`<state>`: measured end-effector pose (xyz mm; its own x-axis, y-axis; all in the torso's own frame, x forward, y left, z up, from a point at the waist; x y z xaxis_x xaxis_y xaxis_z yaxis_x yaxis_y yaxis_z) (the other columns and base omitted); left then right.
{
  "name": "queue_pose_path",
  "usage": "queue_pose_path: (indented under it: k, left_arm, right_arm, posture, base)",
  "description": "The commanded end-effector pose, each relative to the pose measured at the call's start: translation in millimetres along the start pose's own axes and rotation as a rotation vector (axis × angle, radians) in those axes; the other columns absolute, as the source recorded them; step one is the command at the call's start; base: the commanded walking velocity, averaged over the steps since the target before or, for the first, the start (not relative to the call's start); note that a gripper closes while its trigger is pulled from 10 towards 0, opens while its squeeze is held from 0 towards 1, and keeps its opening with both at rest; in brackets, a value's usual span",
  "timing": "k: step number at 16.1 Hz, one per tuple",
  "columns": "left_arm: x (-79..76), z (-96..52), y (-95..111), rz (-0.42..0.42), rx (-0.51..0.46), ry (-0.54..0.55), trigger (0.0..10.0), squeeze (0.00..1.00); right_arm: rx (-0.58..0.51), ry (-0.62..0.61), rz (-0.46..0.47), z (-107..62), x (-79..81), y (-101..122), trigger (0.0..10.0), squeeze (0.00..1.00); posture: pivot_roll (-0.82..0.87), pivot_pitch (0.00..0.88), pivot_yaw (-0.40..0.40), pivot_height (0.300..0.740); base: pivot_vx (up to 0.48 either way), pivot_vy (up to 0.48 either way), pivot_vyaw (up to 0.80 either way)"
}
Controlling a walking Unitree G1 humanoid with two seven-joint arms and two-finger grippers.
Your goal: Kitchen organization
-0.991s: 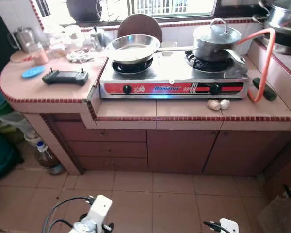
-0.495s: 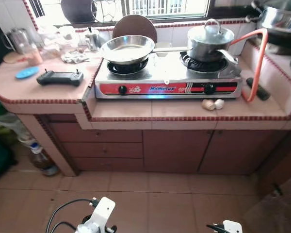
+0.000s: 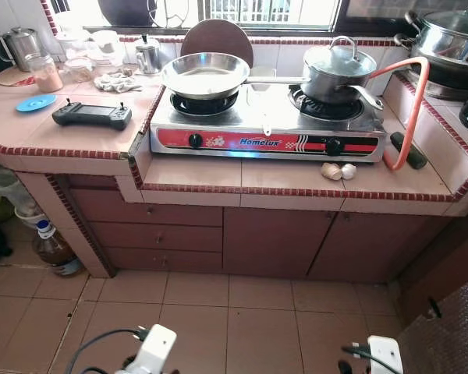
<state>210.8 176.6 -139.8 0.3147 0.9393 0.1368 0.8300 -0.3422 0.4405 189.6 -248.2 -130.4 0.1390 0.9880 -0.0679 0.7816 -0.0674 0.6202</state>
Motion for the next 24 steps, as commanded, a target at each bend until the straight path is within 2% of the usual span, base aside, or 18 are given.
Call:
queue_pose_path:
  k: [1,2,5,8,11,12,13,15,17,19,20,22,24]
  left_arm:
    - [5.3,-0.3,0.9,-0.005,0.002,0.013,10.0,0.0]
    - [5.7,-0.4,0.8,-0.003,0.004,0.012,10.0,0.0]
    - [-1.6,0.1,2.0,0.072,0.009,-0.024,10.0,0.0]
    - [-15.6,1.6,13.4,0.141,-0.011,-0.06,10.0,0.0]
    - [-25.5,2.3,20.1,0.142,-0.024,-0.074,10.0,0.0]
    - [-27.7,2.4,19.9,0.141,-0.025,-0.076,10.0,0.0]
    - [-28.4,2.4,16.8,0.123,-0.02,-0.072,10.0,0.0]
    - [-24.9,2.1,11.5,0.088,-0.012,-0.061,10.0,0.0]
    - [-14.3,1.3,7.2,0.044,-0.012,-0.04,10.0,0.0]
    - [-1.5,0.4,5.4,-0.016,-0.016,0.002,10.0,0.0]
    - [1.5,0.2,6.6,-0.108,-0.025,0.007,10.0,0.0]
    - [0.8,0.2,6.9,-0.036,-0.023,-0.001,10.0,0.0]
    - [5.2,-0.2,2.9,-0.074,-0.01,0.018,10.0,0.0]
  right_arm:
    - [0.02,-0.006,-0.007,-1.1,0.2,-6.4,10.0,0.0]
    - [0.017,-0.011,0.003,-0.9,0.9,-6.0,10.0,0.0]
    - [-0.022,-0.024,0.072,-0.6,5.7,-1.6,10.0,0.0]
    - [-0.018,-0.036,0.094,-5.8,6.4,-15.7,10.0,0.0]
    - [0.008,-0.047,0.114,-9.9,6.8,-29.6,10.0,0.0]
    - [0.021,-0.032,0.094,-9.9,9.8,-31.8,10.0,0.0]
    - [0.041,0.016,0.019,-7.7,22.0,-31.3,10.0,0.0]
    - [0.031,0.062,-0.02,-4.4,33.2,-22.7,10.0,0.0]
    - [-0.005,0.116,-0.054,2.3,51.1,-0.8,10.0,0.0]
    - [-0.007,0.145,-0.083,5.6,59.9,9.4,10.0,0.0]
    - [0.009,0.145,-0.115,5.7,60.1,6.7,10.0,0.0]
    - [0.02,0.135,-0.111,5.4,56.3,4.3,10.0,0.0]
    - [0.031,0.128,-0.114,4.5,51.9,-0.1,10.0,0.0]
  posture:
    - [0.03,0.0,0.014,0.74]
    - [0.01,0.0,0.028,0.74]
    - [-0.06,0.0,0.094,0.74]
    - [-0.14,0.0,0.145,0.74]
    - [-0.12,0.0,0.117,0.74]
    - [-0.09,0.0,0.092,0.74]
    - [-0.06,0.0,0.058,0.74]
    - [-0.04,0.0,0.047,0.74]
    - [0.05,0.0,-0.014,0.74]
    - [0.11,0.0,-0.032,0.74]
    - [0.12,0.0,-0.03,0.74]
    - [0.12,0.0,-0.029,0.74]
    - [0.12,0.0,-0.023,0.74]
  base:
    - [0.0,0.0,0.0]
    - [0.0,0.0,0.0]
    - [0.0,0.0,0.0]
    - [0.0,0.0,0.0]
    - [0.0,0.0,0.0]
    - [0.0,0.0,0.0]
    - [0.0,0.0,0.0]
    - [0.0,0.0,0.0]
    - [0.0,0.0,0.0]
    - [0.0,0.0,0.0]
    - [0.0,0.0,0.0]
    - [0.0,0.0,0.0]
    - [0.0,0.0,0.0]
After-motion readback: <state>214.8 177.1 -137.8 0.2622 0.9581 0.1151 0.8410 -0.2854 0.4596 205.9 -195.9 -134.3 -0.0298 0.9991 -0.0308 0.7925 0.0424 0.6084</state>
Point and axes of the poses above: a point about 5 cm out from each wrist's last joint towards the gripper, its own z axis pointing out of the wrist towards the gripper, its own y axis along the axis of the wrist's last joint, x = y × z, the point moved 6 cm from there along z, pointing out of the wrist towards the gripper, and after that the axes turned 2 degrees about -z, right-handed, at the moved point
